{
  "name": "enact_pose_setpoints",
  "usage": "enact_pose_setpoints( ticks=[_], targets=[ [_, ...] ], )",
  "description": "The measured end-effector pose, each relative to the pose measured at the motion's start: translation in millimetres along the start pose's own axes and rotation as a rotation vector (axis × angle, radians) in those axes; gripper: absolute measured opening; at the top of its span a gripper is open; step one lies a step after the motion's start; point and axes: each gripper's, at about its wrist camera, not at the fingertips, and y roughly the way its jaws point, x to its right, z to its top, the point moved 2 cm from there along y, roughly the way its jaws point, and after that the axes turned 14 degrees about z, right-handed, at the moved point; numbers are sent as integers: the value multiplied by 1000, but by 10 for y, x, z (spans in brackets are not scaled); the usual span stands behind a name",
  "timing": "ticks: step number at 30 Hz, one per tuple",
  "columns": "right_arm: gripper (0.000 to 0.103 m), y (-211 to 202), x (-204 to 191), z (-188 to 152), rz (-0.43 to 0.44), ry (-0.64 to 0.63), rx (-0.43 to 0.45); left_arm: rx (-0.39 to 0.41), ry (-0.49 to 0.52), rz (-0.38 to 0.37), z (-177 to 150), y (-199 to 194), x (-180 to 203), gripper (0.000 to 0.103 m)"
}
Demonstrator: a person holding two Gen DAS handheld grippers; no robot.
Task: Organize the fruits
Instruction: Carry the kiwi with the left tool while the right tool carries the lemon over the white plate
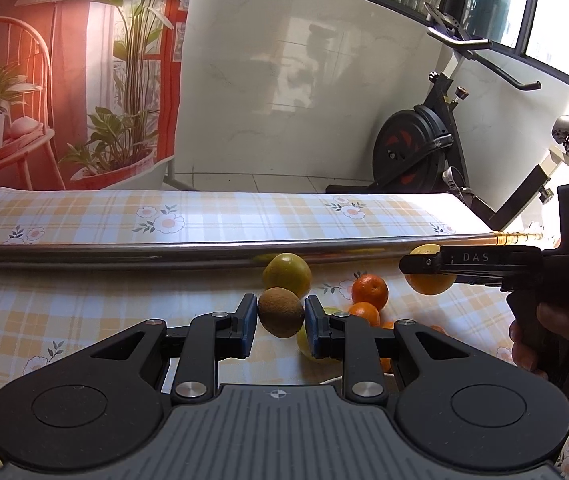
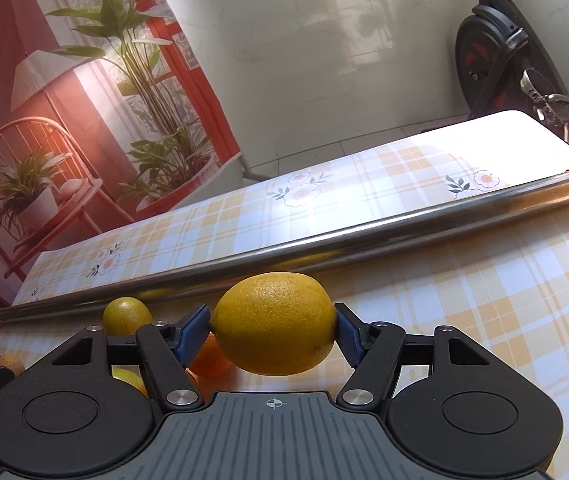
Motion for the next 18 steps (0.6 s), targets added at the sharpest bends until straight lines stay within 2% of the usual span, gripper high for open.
enact_pose_setpoints(
  ticks=[18],
  targets=[
    [62, -801, -423, -251, 31, -76, 105, 10, -15, 85, -114, -424, -4, 27]
  ],
)
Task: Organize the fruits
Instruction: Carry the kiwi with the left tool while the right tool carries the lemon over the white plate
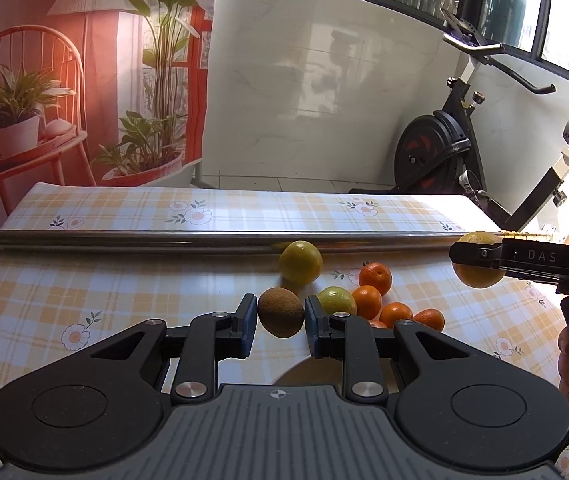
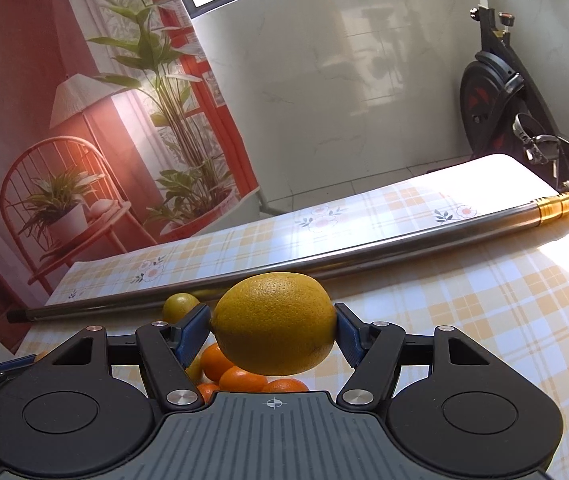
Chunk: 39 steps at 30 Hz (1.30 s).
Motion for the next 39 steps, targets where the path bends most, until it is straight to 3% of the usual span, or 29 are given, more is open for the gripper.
enact_pose_setpoints(
  ticks=[11, 18, 27, 30, 39],
  targets=[
    [63, -367, -287, -65, 15, -43, 63, 36, -5, 60, -9, -359, -6, 27],
    [63, -531, -503, -166, 40, -77, 57, 59, -10, 67, -19, -589, -20, 27],
    [63, -567, -712, -370, 63, -116, -10, 16, -29, 24, -191, -579, -53, 27],
    [62, -468, -730, -416, 53, -128, -53, 6, -26, -22, -257, -530, -39, 27],
    [62, -204, -691, -608, 56, -145, -167, -51, -4, -34, -448, -282, -21, 27]
  ],
)
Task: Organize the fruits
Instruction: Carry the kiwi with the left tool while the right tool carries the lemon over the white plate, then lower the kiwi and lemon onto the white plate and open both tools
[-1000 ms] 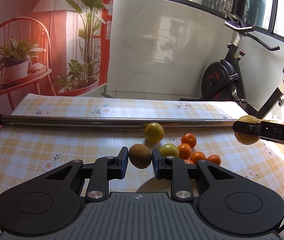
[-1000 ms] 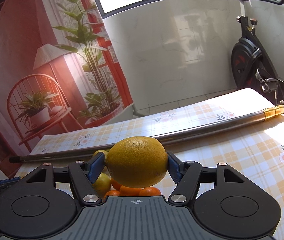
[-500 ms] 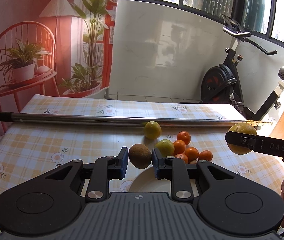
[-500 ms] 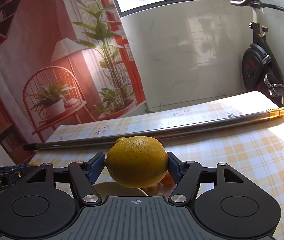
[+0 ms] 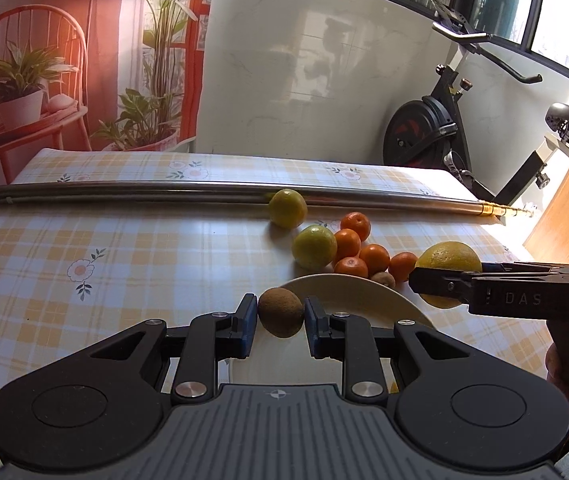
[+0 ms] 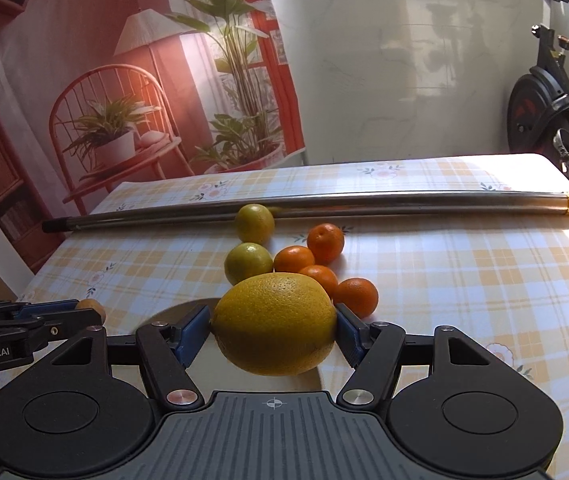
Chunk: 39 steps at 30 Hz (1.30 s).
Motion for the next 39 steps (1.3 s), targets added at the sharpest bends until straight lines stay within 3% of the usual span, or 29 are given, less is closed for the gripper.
enact_pose_setpoints(
  ticks=[7, 17, 39],
  targets=[
    [62, 320, -63, -97, 11, -35, -132, -54, 37, 7, -130, 201, 27, 27],
    [62, 497, -116, -212, 12, -46, -216, -81, 99, 18, -292, 279, 88, 27],
    [64, 446, -45, -234, 12, -6, -229, -136, 114, 29, -396, 281, 106, 28]
  ],
)
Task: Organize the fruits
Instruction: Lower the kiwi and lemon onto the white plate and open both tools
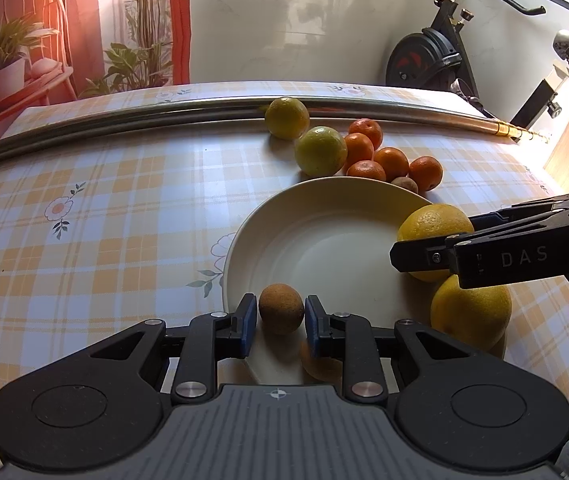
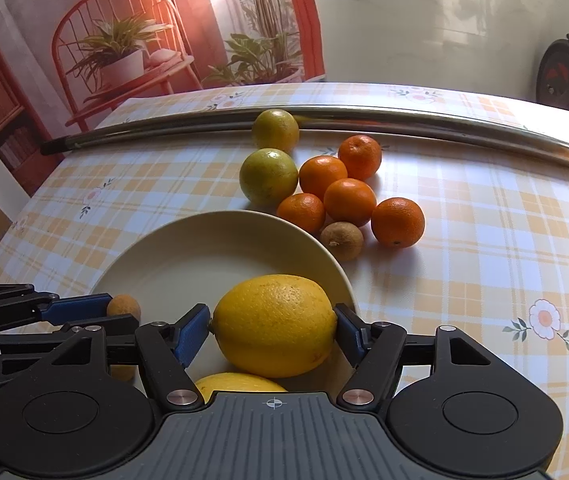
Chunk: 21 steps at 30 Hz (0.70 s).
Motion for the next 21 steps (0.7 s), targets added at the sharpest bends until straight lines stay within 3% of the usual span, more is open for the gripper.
enact_pose_setpoints(
  ticks=[3, 9, 21],
  targets=[
    [64, -27, 11, -2, -2, 6, 7, -2, -10, -3, 4, -8, -15, 29],
    [64, -74, 19, -14, -1, 12, 2, 16, -36, -19, 28, -55, -33, 42],
    [69, -162, -16, -16, 10, 0, 11, 42, -79, -22, 107, -93, -84, 42]
  ],
)
